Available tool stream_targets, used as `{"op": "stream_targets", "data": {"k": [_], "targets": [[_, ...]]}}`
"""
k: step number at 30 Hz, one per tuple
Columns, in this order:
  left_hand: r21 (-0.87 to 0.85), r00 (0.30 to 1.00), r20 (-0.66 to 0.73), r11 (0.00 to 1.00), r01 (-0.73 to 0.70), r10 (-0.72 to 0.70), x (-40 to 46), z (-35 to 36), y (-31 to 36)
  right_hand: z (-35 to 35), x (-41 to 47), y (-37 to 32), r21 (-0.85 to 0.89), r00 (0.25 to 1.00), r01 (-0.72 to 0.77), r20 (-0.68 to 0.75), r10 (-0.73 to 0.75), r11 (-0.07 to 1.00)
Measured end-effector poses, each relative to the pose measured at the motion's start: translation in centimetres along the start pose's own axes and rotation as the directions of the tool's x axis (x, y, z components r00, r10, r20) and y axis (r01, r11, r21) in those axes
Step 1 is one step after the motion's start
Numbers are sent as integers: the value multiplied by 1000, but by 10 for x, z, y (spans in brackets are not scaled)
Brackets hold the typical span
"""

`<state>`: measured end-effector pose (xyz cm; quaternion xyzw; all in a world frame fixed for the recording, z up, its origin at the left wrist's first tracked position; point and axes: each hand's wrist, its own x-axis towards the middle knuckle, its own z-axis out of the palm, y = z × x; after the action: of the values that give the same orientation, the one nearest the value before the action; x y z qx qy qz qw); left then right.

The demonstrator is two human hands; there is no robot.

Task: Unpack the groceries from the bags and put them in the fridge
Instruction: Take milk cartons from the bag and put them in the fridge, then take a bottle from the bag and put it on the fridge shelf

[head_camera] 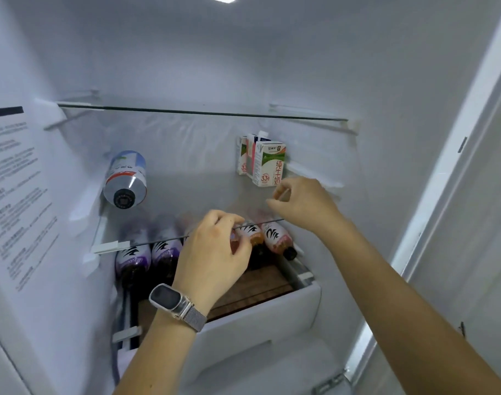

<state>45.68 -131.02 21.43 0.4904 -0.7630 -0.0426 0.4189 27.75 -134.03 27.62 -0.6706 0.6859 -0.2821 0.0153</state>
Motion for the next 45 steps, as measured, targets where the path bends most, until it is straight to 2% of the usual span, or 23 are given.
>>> {"op": "stream_targets", "data": {"k": [5, 12, 14, 18, 22, 29, 33, 37, 42, 45], "targets": [[5, 978, 199, 998, -66, 63, -18, 16, 12, 1, -78, 23, 104, 994, -64, 95, 55, 992], [-114, 891, 400, 976, -185, 216, -53, 45, 51, -12, -179, 65, 117, 982, -185, 66, 179, 976], [-161, 863, 422, 960, -229, 276, -70, 52, 62, -19, -210, 75, 143, 976, -216, 73, 207, 966], [-223, 829, 464, 947, -232, 313, -110, 63, 80, -43, -264, 80, 175, 982, -178, -26, 185, 968], [-222, 837, 458, 950, -220, 301, -145, 70, 108, -69, -309, 90, 178, 970, -191, -115, 214, 965], [-231, 796, 506, 941, -246, 333, -202, 78, 162, -100, -410, 132, 117, 911, -381, -119, 394, 917], [-274, 726, 569, 921, -276, 387, -243, 88, 209, -116, -480, 162, 34, 841, -532, -94, 532, 846], [-361, 625, 608, 872, -331, 489, -289, 110, 268, -132, -553, 194, -36, 750, -658, -124, 650, 752], [-473, 449, 633, 774, -421, 631, -342, 144, 348, -157, -646, 222, -95, 596, -800, -227, 770, 592], [-522, 317, 637, 696, -494, 703, -376, 165, 396, -172, -698, 236, -102, 478, -877, -301, 825, 470]]}}
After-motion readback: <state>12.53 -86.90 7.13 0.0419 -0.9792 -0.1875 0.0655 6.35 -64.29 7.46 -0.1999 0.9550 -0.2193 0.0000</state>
